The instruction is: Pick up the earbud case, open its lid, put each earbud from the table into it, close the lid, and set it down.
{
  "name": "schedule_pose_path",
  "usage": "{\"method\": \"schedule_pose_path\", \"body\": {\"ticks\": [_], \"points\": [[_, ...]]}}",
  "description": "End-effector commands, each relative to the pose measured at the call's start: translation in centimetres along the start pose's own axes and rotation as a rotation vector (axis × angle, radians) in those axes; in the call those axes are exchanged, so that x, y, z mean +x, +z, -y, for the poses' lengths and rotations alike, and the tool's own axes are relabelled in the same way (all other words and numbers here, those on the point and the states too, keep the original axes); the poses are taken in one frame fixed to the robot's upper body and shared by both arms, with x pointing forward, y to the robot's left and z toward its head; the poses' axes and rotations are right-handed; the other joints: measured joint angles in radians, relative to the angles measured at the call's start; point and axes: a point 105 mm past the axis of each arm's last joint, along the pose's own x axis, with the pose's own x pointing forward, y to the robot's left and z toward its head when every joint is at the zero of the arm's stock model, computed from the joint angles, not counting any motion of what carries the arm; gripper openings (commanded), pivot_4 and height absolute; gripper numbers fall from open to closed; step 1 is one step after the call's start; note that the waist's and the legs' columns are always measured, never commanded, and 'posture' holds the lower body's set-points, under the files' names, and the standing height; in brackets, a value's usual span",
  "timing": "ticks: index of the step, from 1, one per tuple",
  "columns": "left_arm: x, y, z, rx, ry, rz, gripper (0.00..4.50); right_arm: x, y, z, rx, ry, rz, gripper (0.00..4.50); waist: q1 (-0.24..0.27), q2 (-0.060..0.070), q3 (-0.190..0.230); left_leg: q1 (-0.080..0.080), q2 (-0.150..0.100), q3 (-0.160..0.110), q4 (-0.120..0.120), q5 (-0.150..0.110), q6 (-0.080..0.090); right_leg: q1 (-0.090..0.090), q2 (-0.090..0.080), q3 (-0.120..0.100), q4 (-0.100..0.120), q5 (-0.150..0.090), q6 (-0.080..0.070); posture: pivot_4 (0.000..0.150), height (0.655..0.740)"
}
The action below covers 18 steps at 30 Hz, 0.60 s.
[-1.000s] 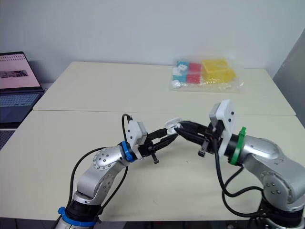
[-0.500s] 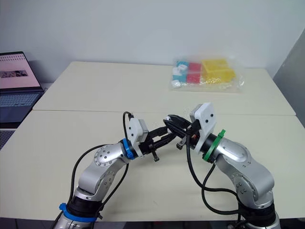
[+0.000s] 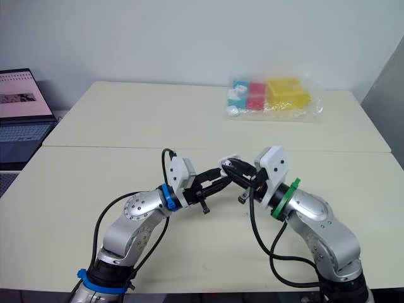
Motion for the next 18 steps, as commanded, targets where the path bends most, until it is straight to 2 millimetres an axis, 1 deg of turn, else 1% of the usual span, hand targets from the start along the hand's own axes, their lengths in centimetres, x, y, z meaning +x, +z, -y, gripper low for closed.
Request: {"method": "schedule_pose_path", "body": {"ticks": [1, 9, 14, 18], "points": [[0.1, 1.4, 0.0, 0.031, -0.007, 0.054, 0.79, 0.1, 0.6, -0.6, -0.018, 0.012, 0.035, 0.39, 0.000, 0.000, 0.000, 0.000, 0.000, 0.000, 0.000, 0.000, 0.000, 0.000, 0.000, 0.000, 0.000, 0.000, 0.000, 0.150, 0.7378], [0.2, 1.6, 0.0, 0.026, -0.009, 0.060, 0.79, 0.3, 0.0, -1.1, -0.020, 0.023, 0.027, 0.39, 0.000, 0.000, 0.000, 0.000, 0.000, 0.000, 0.000, 0.000, 0.000, 0.000, 0.000, 0.000, 0.000, 0.000, 0.000, 0.150, 0.7378], [0.2, 1.8, 0.1, 0.024, -0.009, 0.065, 0.79, 0.2, -0.4, -1.1, -0.029, 0.023, 0.015, 0.39, 0.000, 0.000, 0.000, 0.000, 0.000, 0.000, 0.000, 0.000, 0.000, 0.000, 0.000, 0.000, 0.000, 0.000, 0.000, 0.150, 0.7378], [0.3, 2.0, 0.0, 0.020, -0.003, 0.072, 0.79, 0.0, -1.2, -0.8, -0.014, 0.013, -0.018, 0.39, 0.000, 0.000, 0.000, 0.000, 0.000, 0.000, 0.000, 0.000, 0.000, 0.000, 0.000, 0.000, 0.000, 0.000, 0.000, 0.150, 0.7378]]}}
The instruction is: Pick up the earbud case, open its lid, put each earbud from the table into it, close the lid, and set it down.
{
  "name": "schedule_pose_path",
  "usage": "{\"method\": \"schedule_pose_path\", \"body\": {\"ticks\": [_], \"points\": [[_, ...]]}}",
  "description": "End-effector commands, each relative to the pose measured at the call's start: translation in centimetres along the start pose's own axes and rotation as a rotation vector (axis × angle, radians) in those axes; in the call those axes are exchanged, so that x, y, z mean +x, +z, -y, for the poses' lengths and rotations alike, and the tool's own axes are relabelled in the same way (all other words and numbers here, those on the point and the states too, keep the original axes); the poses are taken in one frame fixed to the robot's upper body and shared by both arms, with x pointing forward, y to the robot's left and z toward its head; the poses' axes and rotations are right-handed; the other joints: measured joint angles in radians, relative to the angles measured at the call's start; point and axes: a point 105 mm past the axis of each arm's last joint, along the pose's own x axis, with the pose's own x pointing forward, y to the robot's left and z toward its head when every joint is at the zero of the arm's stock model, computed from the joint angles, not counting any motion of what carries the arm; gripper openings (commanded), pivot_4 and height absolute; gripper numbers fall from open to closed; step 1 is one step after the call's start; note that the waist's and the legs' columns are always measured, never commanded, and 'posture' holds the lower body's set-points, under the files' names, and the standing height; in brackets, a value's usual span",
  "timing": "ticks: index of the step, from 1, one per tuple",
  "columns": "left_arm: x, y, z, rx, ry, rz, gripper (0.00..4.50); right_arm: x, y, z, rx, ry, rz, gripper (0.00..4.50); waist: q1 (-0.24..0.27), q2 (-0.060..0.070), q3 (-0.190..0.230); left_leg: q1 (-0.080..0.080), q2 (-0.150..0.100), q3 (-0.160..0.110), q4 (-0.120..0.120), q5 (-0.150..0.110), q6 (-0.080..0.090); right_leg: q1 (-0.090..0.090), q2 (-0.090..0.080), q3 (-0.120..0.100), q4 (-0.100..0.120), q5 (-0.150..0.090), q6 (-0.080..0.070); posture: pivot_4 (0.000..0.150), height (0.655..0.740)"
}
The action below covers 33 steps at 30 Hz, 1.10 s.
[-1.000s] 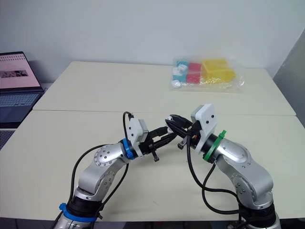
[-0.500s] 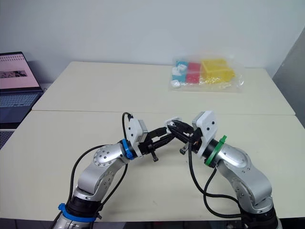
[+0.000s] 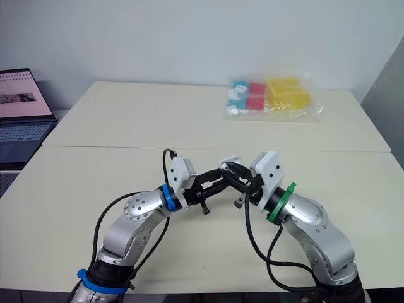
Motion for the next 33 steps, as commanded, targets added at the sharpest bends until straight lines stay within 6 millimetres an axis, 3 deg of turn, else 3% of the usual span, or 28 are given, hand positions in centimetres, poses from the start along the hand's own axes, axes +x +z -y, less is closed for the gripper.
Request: {"method": "schedule_pose_path", "body": {"ticks": [1, 2, 11, 20, 27, 31, 33], "points": [[0.2, 2.1, -0.1, 0.033, 0.003, 0.076, 0.79, -0.3, -0.5, 0.0, 0.011, -0.004, -0.021, 0.39, 0.000, 0.000, 0.000, 0.000, 0.000, 0.000, 0.000, 0.000, 0.000, 0.000, 0.000, 0.000, 0.000, 0.000, 0.000, 0.150, 0.7378], [0.2, 2.1, 0.0, 0.033, 0.003, 0.076, 0.79, -0.3, -0.5, 0.0, 0.014, -0.009, -0.019, 0.39, 0.000, 0.000, 0.000, 0.000, 0.000, 0.000, 0.000, 0.000, 0.000, 0.000, 0.000, 0.000, 0.000, 0.000, 0.000, 0.150, 0.7378], [0.1, 2.0, -0.1, 0.028, 0.009, 0.071, 0.79, -0.8, 0.0, 0.6, -0.023, -0.046, -0.015, 3.52, 0.000, 0.000, 0.000, 0.000, 0.000, 0.000, 0.000, 0.000, 0.000, 0.000, 0.000, 0.000, 0.000, 0.000, 0.000, 0.150, 0.7378], [0.0, 1.7, -0.1, 0.022, 0.015, 0.060, 0.79, -1.5, 1.8, 0.2, -0.008, -0.012, 0.026, 3.56, 0.000, 0.000, 0.000, -0.001, 0.000, 0.000, 0.000, 0.000, 0.000, 0.000, 0.000, 0.000, 0.000, 0.000, 0.000, 0.150, 0.7378], [0.0, 1.5, 0.0, 0.016, 0.000, 0.053, 0.79, -3.8, 4.3, 0.2, -0.061, 0.108, -0.054, 3.56, 0.000, 0.000, 0.000, -0.001, 0.000, 0.000, 0.000, 0.000, 0.000, 0.000, -0.001, 0.000, -0.001, 0.000, 0.000, 0.150, 0.7378], [0.1, 1.5, 0.8, 0.022, -0.066, 0.045, 0.79, -3.9, 5.6, 3.3, -0.131, 0.088, -0.126, 3.56, -0.001, 0.000, 0.000, -0.001, 0.000, 0.000, 0.000, 0.000, 0.000, -0.001, 0.000, 0.000, 0.000, 0.000, -0.001, 0.150, 0.7378], [0.0, 1.4, 1.3, 0.035, -0.114, 0.036, 0.79, -3.3, 5.9, 5.5, -0.173, 0.070, -0.175, 3.17, 0.000, 0.000, 0.000, 0.000, 0.000, 0.000, 0.000, 0.000, 0.000, -0.001, 0.001, 0.000, 0.000, 0.001, -0.001, 0.150, 0.7378]]}}
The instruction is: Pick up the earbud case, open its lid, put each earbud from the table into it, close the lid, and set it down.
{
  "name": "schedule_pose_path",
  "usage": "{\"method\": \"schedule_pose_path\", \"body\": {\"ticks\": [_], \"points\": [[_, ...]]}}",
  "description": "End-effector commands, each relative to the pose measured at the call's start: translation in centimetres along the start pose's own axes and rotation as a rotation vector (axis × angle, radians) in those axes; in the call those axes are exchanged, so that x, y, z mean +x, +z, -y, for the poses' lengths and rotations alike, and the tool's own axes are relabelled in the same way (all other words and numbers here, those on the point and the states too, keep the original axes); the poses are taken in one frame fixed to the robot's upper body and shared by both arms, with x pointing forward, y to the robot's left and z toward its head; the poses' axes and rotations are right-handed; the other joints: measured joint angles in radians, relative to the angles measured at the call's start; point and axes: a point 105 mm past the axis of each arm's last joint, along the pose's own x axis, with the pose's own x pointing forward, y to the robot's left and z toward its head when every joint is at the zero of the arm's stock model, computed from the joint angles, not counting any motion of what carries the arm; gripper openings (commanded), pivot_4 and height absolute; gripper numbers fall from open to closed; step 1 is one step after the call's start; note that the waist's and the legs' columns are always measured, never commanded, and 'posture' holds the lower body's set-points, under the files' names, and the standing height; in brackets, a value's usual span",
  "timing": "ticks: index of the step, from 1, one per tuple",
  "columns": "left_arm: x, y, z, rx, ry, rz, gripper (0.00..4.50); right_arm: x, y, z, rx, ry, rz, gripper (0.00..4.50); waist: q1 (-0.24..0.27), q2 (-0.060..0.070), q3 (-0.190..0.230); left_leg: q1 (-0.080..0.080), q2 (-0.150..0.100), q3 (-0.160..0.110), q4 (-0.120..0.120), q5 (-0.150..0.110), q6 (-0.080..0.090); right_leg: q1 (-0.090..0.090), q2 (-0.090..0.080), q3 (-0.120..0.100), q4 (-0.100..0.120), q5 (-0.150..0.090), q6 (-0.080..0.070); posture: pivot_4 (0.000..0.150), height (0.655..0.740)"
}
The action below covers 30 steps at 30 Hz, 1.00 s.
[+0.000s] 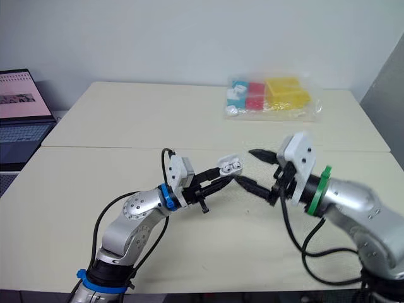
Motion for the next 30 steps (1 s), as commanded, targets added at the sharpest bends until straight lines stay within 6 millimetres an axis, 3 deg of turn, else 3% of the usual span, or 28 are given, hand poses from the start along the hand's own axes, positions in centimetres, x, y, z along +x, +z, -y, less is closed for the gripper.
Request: {"method": "schedule_pose_path", "body": {"ticks": [1, 3, 9, 17, 30], "points": [[0.3, 1.3, 1.2, 0.048, -0.095, 0.036, 0.79, 0.1, 0.4, 2.9, -0.045, -0.020, -0.054, 2.99, -0.001, 0.000, 0.000, 0.000, 0.000, 0.000, 0.000, 0.000, 0.000, 0.000, 0.000, 0.000, 0.000, 0.000, 0.000, 0.150, 0.7378], [0.2, 1.3, 1.4, 0.052, -0.113, 0.033, 0.79, 0.5, 0.1, 3.9, -0.063, -0.004, -0.100, 2.19, 0.000, 0.000, 0.000, 0.000, 0.000, 0.001, 0.000, 0.000, 0.000, -0.001, 0.001, 0.001, 0.000, 0.000, 0.000, 0.150, 0.7378], [0.2, 1.3, 1.9, 0.067, -0.159, 0.029, 0.79, 2.2, -1.0, 4.3, -0.100, 0.148, -0.203, 0.00, 0.000, 0.000, 0.000, -0.006, 0.001, 0.000, -0.001, 0.000, 0.000, -0.006, 0.001, 0.001, -0.001, 0.001, -0.003, 0.150, 0.7378], [0.2, 1.2, 2.4, 0.075, -0.178, 0.024, 0.79, 3.3, -1.9, 2.6, -0.063, 0.384, -0.262, 0.00, 0.000, 0.000, 0.000, -0.008, 0.001, 0.000, 0.000, 0.000, 0.000, -0.008, 0.001, 0.001, -0.001, 0.002, -0.006, 0.150, 0.7378], [0.1, 1.1, 2.3, 0.082, -0.181, 0.017, 0.79, 2.4, -1.2, 0.5, -0.007, 0.509, -0.237, 0.00, 0.001, 0.000, 0.000, -0.007, 0.001, 0.000, 0.000, 0.000, 0.000, -0.008, 0.001, 0.001, 0.000, 0.002, -0.006, 0.150, 0.7378]]}}
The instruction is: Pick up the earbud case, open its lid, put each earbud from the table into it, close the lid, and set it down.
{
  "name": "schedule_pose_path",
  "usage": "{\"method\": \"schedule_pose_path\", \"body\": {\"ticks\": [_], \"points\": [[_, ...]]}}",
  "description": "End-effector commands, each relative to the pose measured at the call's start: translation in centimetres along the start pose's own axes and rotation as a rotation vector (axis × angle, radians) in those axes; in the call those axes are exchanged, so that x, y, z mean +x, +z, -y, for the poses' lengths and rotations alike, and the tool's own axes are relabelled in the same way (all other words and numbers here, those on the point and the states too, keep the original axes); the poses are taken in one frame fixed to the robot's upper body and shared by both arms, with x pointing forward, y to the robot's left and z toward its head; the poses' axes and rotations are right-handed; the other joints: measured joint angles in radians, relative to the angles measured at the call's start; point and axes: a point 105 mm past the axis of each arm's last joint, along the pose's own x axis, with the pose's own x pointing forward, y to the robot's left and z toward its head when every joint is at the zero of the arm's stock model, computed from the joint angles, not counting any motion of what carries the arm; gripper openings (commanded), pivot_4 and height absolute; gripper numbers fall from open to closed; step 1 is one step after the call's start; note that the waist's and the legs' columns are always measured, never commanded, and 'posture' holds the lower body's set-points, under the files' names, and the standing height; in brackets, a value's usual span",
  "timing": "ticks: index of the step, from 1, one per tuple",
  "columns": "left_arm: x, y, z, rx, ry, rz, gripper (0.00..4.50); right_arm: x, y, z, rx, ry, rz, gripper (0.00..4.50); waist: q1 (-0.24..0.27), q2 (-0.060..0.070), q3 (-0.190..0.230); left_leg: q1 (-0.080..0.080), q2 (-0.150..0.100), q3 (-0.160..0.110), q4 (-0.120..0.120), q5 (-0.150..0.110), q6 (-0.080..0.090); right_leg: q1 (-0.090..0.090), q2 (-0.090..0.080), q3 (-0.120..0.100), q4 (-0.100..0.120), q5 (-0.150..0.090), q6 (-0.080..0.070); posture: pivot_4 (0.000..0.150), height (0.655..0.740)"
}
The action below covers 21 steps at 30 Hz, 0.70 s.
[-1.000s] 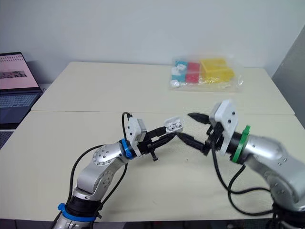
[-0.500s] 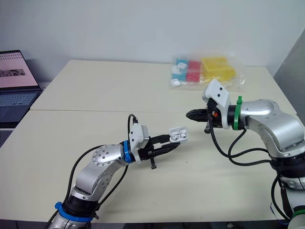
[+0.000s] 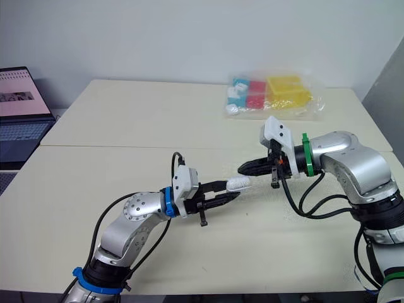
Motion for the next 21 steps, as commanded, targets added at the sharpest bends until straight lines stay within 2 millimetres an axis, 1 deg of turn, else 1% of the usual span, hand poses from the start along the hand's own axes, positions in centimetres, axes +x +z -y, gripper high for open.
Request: {"method": "schedule_pose_path", "body": {"ticks": [1, 5, 7, 11, 15, 17, 21], "points": [[0.2, 1.3, 0.3, 0.052, -0.016, 0.041, 0.79, -0.5, 0.7, -0.9, -0.037, 0.027, 0.011, 0.00, 0.000, 0.000, 0.000, 0.000, 0.000, 0.000, 0.000, 0.000, 0.000, 0.000, 0.000, 0.000, 0.000, 0.000, 0.000, 0.150, 0.7378], [0.2, 1.4, 0.3, 0.055, -0.015, 0.043, 0.79, -0.3, -0.3, -1.5, -0.041, 0.036, -0.020, 0.00, 0.000, 0.000, 0.000, 0.000, 0.000, 0.000, 0.000, 0.000, 0.000, 0.000, 0.000, 0.000, 0.000, 0.000, 0.000, 0.150, 0.7378], [0.2, 1.4, 0.2, 0.057, -0.013, 0.045, 0.79, -0.2, -0.5, -1.6, -0.038, 0.034, -0.023, 0.00, 0.000, 0.000, 0.000, 0.000, 0.000, 0.000, 0.000, 0.000, 0.000, 0.000, 0.000, 0.000, 0.000, 0.000, 0.000, 0.150, 0.7378], [0.1, 1.6, 0.2, 0.060, -0.011, 0.048, 0.79, 0.1, -1.5, -1.8, -0.034, 0.020, -0.058, 0.00, 0.000, 0.000, 0.000, 0.000, 0.000, 0.000, 0.000, 0.000, 0.000, 0.000, 0.000, 0.000, 0.000, 0.000, 0.000, 0.150, 0.7378], [0.0, 1.4, 0.2, 0.052, -0.013, 0.038, 0.79, 0.0, -1.5, -1.6, -0.042, -0.004, -0.048, 0.00, 0.000, 0.000, 0.000, 0.000, 0.000, 0.000, 0.000, 0.000, 0.000, 0.000, 0.000, 0.000, 0.001, 0.000, 0.000, 0.150, 0.7378], [-0.1, 0.8, 0.0, -0.008, -0.002, 0.014, 0.79, -0.3, -1.1, -1.2, -0.061, -0.045, -0.034, 0.00, 0.000, 0.000, 0.000, 0.000, 0.000, 0.000, 0.000, 0.000, 0.000, 0.000, 0.000, 0.000, 0.001, 0.000, 0.000, 0.150, 0.7378], [-0.3, -1.1, -0.2, -0.230, 0.011, -0.088, 0.79, -1.5, -0.8, -0.9, -0.140, -0.132, -0.028, 0.00, 0.000, 0.000, 0.000, 0.000, 0.000, 0.000, 0.000, 0.000, 0.000, 0.000, 0.000, 0.000, 0.000, 0.000, 0.000, 0.150, 0.7378]]}}
